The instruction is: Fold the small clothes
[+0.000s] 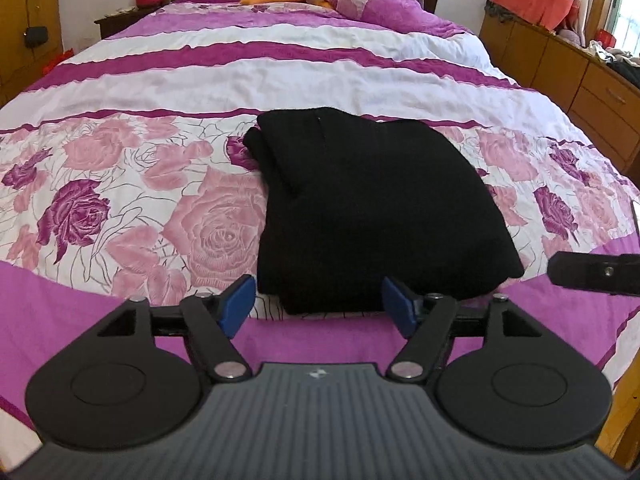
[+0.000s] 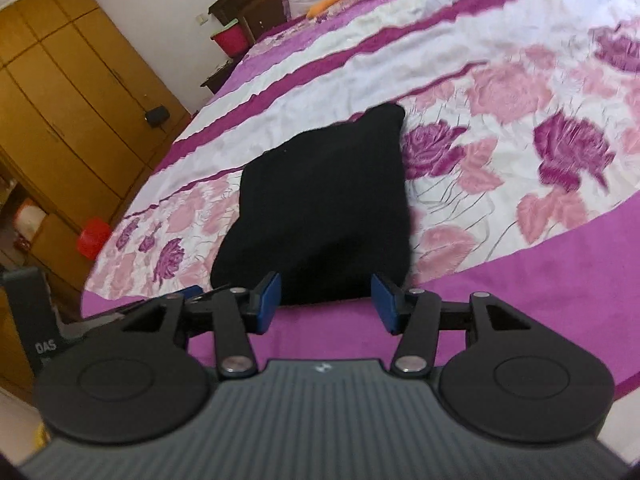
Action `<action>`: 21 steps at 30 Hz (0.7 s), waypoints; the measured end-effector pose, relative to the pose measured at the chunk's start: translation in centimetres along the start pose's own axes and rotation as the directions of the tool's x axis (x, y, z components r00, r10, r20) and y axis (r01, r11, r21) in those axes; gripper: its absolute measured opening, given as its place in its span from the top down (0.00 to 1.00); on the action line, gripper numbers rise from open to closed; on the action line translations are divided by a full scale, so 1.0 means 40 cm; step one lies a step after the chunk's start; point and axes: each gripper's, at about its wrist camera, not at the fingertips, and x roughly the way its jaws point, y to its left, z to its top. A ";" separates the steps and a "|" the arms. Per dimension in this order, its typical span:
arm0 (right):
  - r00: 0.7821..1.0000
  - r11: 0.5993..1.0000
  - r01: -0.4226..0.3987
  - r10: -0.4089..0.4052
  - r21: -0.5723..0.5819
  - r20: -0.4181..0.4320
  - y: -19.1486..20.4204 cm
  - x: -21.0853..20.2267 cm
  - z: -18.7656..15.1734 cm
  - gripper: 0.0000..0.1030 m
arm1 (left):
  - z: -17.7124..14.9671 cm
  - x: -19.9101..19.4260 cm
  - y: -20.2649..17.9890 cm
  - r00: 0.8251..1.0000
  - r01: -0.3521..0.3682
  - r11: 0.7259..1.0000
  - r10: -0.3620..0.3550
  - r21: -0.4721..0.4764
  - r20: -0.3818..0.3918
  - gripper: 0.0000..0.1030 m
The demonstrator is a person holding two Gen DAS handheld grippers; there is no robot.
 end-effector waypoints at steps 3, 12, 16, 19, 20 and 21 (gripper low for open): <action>0.997 0.994 0.082 -0.081 -0.077 0.019 0.005 0.013 -0.031 0.30 | -0.016 0.010 -0.003 1.000 -0.020 1.000 0.020 -0.010 -0.013 0.24; 0.953 0.927 0.299 -0.277 -0.228 0.127 -0.006 0.127 -0.153 0.31 | -0.075 0.090 -0.017 0.994 -0.105 0.994 0.105 0.016 -0.029 0.14; 0.943 0.920 0.327 -0.302 -0.217 0.142 -0.009 0.155 -0.171 0.30 | -0.093 0.129 -0.014 0.991 -0.128 0.992 0.128 0.009 -0.034 0.09; 0.943 0.919 0.327 -0.301 -0.219 0.141 -0.012 0.164 -0.178 0.28 | -0.096 0.140 -0.022 0.990 -0.139 0.990 0.140 0.024 -0.029 0.06; 0.944 0.921 0.323 -0.299 -0.215 0.140 -0.015 0.166 -0.178 0.28 | -0.096 0.142 -0.023 0.989 -0.141 0.990 0.142 0.023 -0.029 0.06; 0.945 0.924 0.320 -0.296 -0.209 0.139 -0.019 0.166 -0.179 0.28 | -0.097 0.143 -0.024 0.989 -0.142 0.990 0.143 0.023 -0.029 0.05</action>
